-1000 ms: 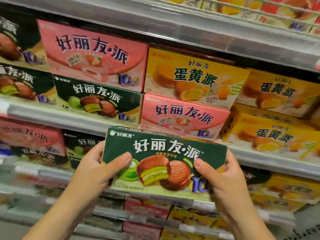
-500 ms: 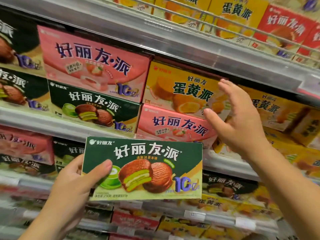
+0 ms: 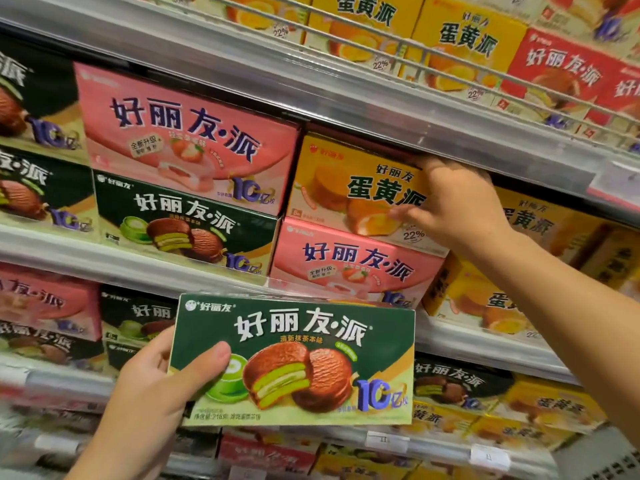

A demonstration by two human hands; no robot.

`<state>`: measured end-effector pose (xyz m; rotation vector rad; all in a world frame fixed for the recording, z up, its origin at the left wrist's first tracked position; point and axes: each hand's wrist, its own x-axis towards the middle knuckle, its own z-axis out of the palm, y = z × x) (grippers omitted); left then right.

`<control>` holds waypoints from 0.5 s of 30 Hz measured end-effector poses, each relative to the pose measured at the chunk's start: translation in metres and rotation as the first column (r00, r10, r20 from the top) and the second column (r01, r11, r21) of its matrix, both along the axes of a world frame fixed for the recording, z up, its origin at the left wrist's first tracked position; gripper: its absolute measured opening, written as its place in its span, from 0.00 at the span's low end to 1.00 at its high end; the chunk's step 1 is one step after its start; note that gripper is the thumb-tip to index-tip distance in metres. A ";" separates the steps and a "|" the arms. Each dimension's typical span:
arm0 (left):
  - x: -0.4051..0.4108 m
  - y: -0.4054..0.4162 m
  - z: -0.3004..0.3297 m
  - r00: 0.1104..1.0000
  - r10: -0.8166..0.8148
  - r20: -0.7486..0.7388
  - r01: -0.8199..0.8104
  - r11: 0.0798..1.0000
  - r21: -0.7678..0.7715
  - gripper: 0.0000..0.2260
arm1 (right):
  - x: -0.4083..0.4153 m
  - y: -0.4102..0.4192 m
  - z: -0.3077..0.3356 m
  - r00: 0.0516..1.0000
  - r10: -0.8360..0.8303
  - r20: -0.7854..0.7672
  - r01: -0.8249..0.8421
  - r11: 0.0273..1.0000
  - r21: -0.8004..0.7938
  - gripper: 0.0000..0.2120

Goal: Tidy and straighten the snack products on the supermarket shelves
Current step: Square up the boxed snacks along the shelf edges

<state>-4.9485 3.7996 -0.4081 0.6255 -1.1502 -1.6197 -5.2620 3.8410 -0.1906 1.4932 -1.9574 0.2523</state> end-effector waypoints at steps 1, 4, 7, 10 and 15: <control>-0.004 0.001 0.001 1.000 -0.008 0.011 0.008 1.000 0.005 0.32 | -0.004 0.006 -0.002 1.000 0.006 -0.003 -0.006 1.000 -0.018 0.33; -0.018 0.000 0.007 0.997 -0.077 0.025 0.076 0.997 0.026 0.34 | -0.023 0.033 -0.004 1.000 0.000 0.003 0.000 0.999 -0.049 0.36; -0.039 0.003 0.014 0.992 -0.120 0.044 0.120 0.993 0.005 0.32 | -0.049 0.066 -0.003 0.998 -0.037 0.047 0.039 0.998 -0.041 0.38; -0.063 0.010 0.022 0.989 -0.133 0.057 0.134 0.991 -0.016 0.29 | -0.078 0.097 0.000 0.990 -0.089 0.109 0.094 0.995 -0.037 0.36; -0.100 0.022 0.029 0.977 -0.197 0.079 0.200 0.980 -0.023 0.24 | -0.125 0.132 0.006 0.954 -0.243 0.175 0.246 0.969 0.004 0.28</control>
